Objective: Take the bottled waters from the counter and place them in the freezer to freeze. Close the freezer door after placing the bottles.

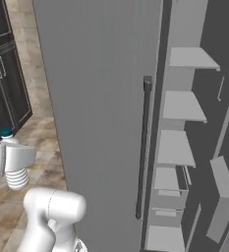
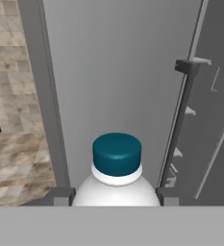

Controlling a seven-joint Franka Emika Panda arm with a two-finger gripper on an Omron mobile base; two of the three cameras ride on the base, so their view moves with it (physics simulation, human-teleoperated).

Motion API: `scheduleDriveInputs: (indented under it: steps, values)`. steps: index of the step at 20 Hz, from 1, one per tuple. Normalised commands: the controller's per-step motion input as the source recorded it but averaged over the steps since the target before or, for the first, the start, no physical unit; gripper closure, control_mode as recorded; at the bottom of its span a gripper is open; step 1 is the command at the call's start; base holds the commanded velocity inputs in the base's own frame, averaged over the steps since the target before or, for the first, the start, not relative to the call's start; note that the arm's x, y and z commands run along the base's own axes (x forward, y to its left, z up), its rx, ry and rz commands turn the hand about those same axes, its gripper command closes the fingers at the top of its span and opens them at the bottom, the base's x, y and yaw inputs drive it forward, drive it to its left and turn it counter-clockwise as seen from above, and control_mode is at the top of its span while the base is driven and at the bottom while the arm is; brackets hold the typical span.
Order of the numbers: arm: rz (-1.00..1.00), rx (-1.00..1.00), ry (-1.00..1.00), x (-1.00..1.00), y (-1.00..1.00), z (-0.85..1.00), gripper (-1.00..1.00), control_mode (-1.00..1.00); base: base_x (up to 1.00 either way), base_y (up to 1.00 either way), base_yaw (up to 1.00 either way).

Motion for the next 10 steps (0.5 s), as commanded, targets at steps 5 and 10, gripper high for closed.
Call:
scheduleDriveInputs:
  steps: [5, 10]
  values:
    - [0.0, 0.0, 0.0, 0.0, 0.0, 0.0, 1.0, 1.0, 0.0, -0.44, 0.0]
    - [0.0, 0.0, 0.0, 0.0, 0.0, 0.0, 1.0, 1.0, 0.1, -0.45, 0.04]
